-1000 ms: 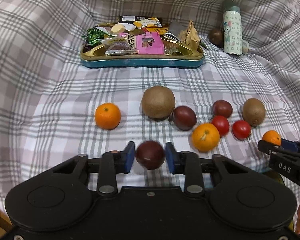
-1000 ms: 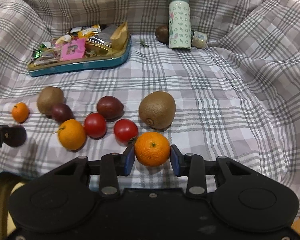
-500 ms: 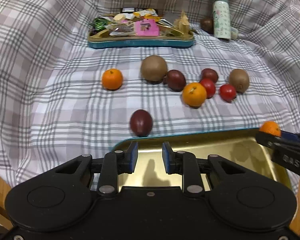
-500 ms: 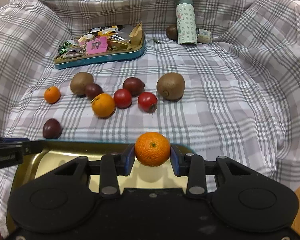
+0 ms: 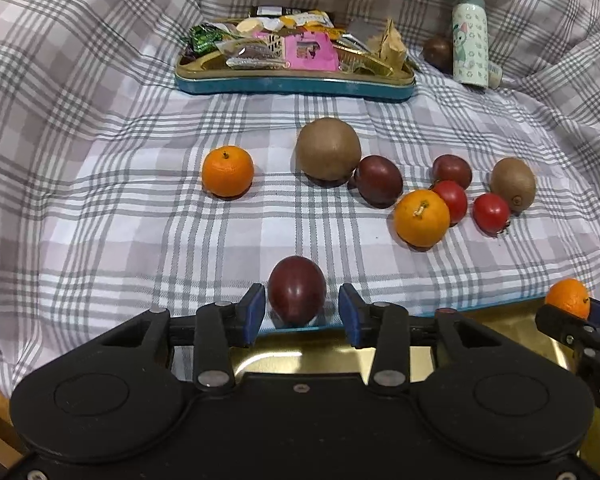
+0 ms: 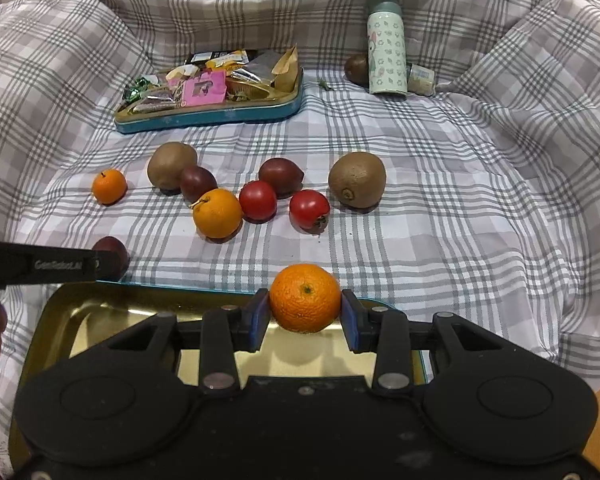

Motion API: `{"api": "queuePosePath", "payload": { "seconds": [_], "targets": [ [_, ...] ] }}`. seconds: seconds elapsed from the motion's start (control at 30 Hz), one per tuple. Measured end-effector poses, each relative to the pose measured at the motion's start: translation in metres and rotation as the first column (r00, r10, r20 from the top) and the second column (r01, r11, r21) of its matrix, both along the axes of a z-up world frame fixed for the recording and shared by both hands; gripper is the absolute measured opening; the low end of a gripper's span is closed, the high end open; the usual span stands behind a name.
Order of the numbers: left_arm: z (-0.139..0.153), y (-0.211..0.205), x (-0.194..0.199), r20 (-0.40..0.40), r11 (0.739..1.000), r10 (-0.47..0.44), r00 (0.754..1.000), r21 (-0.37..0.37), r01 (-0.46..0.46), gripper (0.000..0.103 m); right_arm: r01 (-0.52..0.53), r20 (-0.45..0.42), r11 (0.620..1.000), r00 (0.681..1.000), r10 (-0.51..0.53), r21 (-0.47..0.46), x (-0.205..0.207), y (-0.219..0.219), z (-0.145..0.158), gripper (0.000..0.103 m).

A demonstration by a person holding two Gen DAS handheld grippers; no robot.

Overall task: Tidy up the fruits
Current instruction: 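Carry the orange with the right gripper while the left gripper carries the passion fruit over the tray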

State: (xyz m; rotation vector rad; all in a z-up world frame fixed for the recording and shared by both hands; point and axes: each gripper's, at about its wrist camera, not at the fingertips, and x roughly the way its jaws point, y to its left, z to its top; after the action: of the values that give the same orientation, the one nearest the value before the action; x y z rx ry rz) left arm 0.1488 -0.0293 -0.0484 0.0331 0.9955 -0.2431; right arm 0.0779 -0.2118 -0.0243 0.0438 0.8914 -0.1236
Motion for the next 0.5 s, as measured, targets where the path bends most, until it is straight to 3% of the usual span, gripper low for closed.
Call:
{"api": "queuePosePath", "payload": {
  "seconds": [0.27,0.5],
  "targets": [
    [-0.015,-0.004,0.013,-0.054,1.0,-0.003,0.999,0.007,0.003,0.05,-0.021,-0.02,1.0,1.0,0.021,-0.006,0.013,0.002,-0.008,0.038],
    [-0.012,0.0,0.022,-0.048,1.0,0.008,0.999,-0.02,-0.009,0.043,-0.02,-0.034,1.0,0.999,0.02,-0.002,0.022,0.0,-0.013,0.038]
  ]
}}
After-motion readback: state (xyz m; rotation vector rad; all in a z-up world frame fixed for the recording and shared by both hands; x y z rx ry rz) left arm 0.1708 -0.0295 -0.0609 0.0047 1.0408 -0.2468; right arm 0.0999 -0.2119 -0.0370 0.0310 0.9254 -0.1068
